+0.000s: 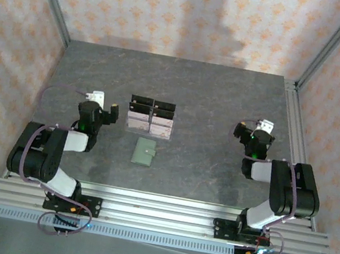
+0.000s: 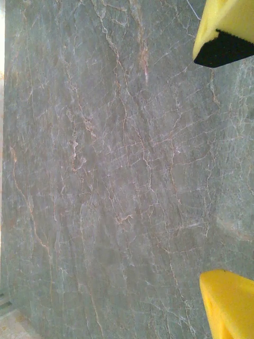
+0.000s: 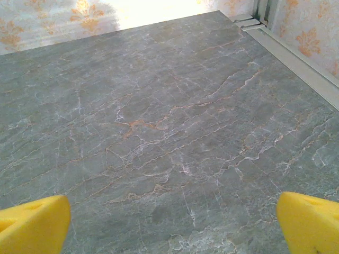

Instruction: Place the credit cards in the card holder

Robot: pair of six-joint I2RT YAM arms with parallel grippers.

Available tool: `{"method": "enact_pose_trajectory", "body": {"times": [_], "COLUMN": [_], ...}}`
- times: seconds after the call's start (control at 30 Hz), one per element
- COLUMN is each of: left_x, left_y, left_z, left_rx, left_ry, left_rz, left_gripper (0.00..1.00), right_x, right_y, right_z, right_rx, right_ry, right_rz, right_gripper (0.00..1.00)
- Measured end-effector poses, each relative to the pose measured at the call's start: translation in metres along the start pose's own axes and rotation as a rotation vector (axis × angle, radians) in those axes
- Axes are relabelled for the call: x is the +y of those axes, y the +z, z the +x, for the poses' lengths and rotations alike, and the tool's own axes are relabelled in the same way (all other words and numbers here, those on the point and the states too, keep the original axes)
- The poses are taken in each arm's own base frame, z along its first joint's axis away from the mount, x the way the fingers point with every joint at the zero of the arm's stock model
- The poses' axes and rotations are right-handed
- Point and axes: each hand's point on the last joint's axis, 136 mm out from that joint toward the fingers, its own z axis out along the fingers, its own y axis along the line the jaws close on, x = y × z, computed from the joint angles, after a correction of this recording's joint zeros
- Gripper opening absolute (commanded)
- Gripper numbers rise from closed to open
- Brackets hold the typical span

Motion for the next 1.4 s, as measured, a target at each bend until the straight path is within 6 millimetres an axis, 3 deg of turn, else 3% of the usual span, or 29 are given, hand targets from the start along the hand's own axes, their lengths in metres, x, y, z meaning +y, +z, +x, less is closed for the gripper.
{"method": "enact_pose_trajectory", "body": {"times": [0.87,0.93,1.17,1.37,1.4], "left_x": [-0.001,0.002,0.004,-0.008,-0.014], "left_y": [0.002,0.003,-0.017,-0.028,-0.03], "left_z": [-0.004,-0.011,-0.074,-0.096,-0.097], "left_rx": [0.02,0.037,-0.022,0.061,0.081], "left_ry": [0.004,-0.002,-0.087,-0.234,-0.258], "left_rz": [-0.012,-0.027,-0.028,0.032,0.061], "left_gripper": [1.0,1.0,1.0,1.0,1.0], "right_x": [-0.001,-0.004,-0.01,0.006,0.014], "right_y": [0.0,-0.003,-0.027,-0.048,-0.052], "right_z": [0.0,-0.002,-0.051,-0.119,-0.125], "right_rx": [-0.002,-0.005,-0.046,-0.064,-0.056], "right_ry": [0.002,0.005,0.076,0.315,0.342], "right_rz": [0.005,0.018,0.068,-0.002,-0.046], "right_gripper": [0.99,0.99,0.99,1.0,0.95]}}
